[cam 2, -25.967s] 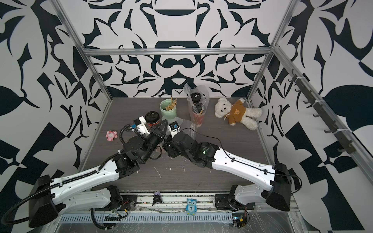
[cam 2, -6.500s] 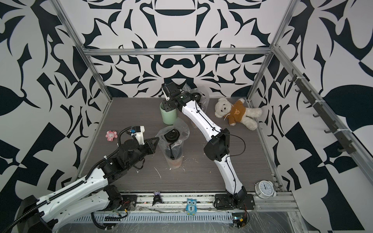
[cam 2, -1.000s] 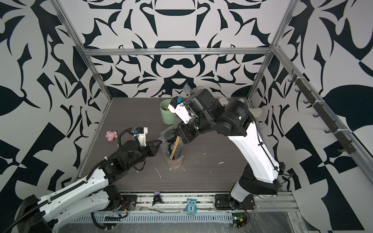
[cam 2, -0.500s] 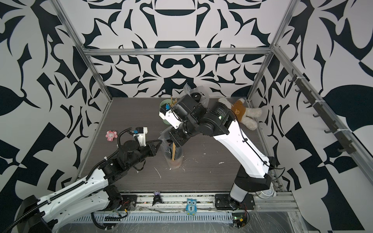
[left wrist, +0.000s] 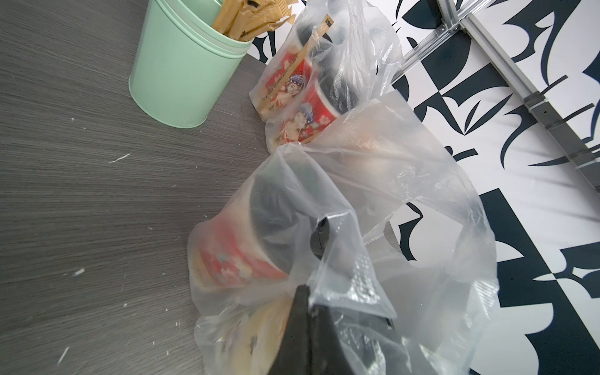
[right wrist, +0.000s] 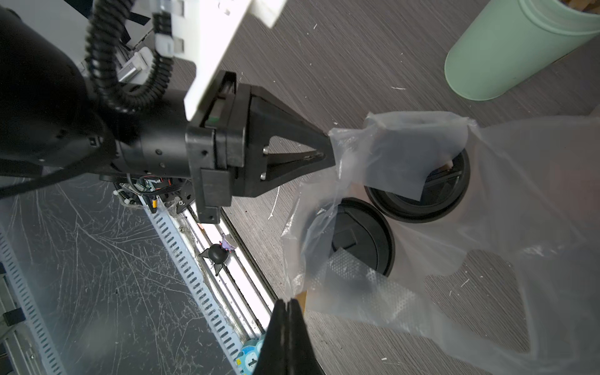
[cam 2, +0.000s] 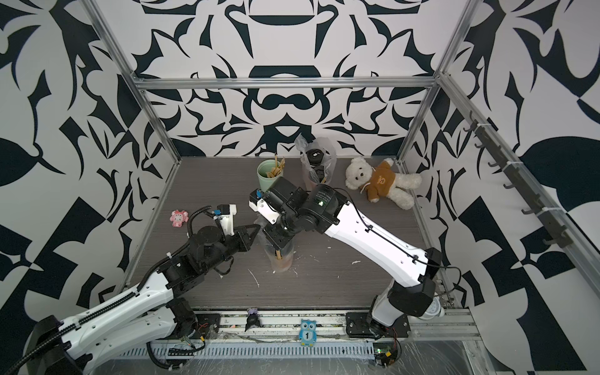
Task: Pack milk tea into plastic carrier bags
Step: Place the straw in the plastic carrier bag.
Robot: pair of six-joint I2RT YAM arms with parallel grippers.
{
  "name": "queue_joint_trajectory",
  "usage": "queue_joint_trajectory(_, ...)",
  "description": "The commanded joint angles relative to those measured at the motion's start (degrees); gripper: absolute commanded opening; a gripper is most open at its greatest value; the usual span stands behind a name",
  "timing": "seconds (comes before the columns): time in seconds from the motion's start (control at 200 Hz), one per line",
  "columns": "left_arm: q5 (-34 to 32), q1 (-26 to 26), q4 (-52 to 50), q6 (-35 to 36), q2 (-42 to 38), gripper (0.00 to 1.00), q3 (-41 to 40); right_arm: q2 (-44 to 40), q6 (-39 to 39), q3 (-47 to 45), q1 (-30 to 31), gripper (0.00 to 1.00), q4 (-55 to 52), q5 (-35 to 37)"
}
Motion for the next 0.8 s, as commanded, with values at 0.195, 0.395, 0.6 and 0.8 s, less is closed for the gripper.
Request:
queue_joint_trajectory(0.195, -0.5, -0.3, -1.0, -0.4, -0.3, 0.0, 1.2, -5.9, 2.2, -10.3, 0.6, 0.0, 13.0, -1.4)
queue_joint_trajectory(0.395, -0.4, -0.3, -1.0, -0.5, 0.1, 0.0, 1.5, -6.0, 3.9, -14.3, 1.0, 0.0, 14.9, -3.8)
queue_joint_trajectory(0.6, -0.3, -0.3, -1.1, -0.6, 0.5, 0.0, 1.6, -6.1, 5.1, -16.5, 1.3, 0.0, 14.3, -3.9)
queue_joint_trajectory(0.8, 0.1, -0.3, -1.0, -0.7, 1.0, 0.0, 1.9, -6.0, 5.8, -18.6, 1.3, 0.0, 13.8, -4.3)
